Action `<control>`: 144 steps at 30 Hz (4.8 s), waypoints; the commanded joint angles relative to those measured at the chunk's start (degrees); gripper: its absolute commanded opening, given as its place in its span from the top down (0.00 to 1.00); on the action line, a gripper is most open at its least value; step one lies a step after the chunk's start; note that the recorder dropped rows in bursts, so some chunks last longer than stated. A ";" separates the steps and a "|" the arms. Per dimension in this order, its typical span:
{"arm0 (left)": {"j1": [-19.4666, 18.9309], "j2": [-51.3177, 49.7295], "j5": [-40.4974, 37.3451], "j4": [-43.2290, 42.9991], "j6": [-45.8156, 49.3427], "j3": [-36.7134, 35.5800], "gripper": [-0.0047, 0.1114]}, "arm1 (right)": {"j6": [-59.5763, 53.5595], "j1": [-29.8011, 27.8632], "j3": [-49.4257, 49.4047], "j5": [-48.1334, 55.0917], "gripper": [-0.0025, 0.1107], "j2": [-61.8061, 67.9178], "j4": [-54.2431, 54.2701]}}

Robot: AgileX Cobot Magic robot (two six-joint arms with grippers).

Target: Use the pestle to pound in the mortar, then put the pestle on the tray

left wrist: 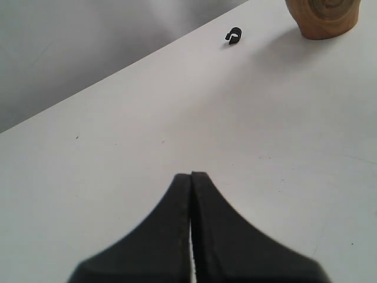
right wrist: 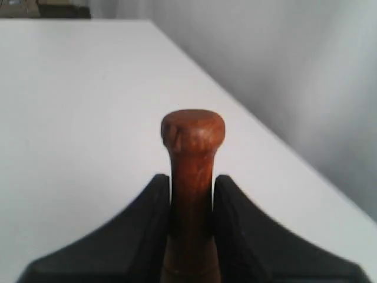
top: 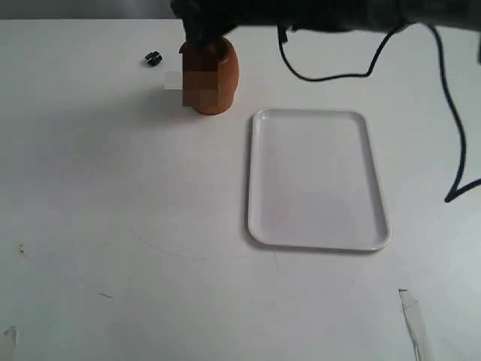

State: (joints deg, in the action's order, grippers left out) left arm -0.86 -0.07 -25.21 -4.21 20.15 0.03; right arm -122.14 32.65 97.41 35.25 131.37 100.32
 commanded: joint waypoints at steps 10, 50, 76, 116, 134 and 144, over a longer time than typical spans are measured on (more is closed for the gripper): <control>0.44 0.07 0.17 0.42 -0.47 -0.03 0.96 | -0.54 -0.03 -0.66 0.76 0.98 -6.13 -0.37; 0.44 0.07 0.17 0.42 -0.47 -0.03 0.96 | -0.61 -0.12 -23.95 -7.65 0.98 -30.75 -6.91; 0.44 0.07 0.17 0.42 -0.47 -0.03 0.96 | 33.79 -0.12 -54.42 -32.08 0.98 -36.40 -1.46; 0.44 0.07 0.17 0.42 -0.47 -0.03 0.96 | 54.08 -0.01 -55.76 -78.27 0.95 -52.29 -20.43; 0.44 0.07 0.17 0.42 -0.47 -0.03 0.96 | 120.51 -0.01 -76.04 -82.14 0.98 -76.88 -106.52; 0.44 0.07 0.17 0.42 -0.47 -0.03 0.96 | 146.62 -0.01 -91.21 -82.14 0.98 -103.01 -127.69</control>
State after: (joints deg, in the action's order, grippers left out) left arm -0.86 -0.07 -25.21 -4.21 20.15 0.03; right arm 18.79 32.67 9.77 -47.03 33.75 -23.26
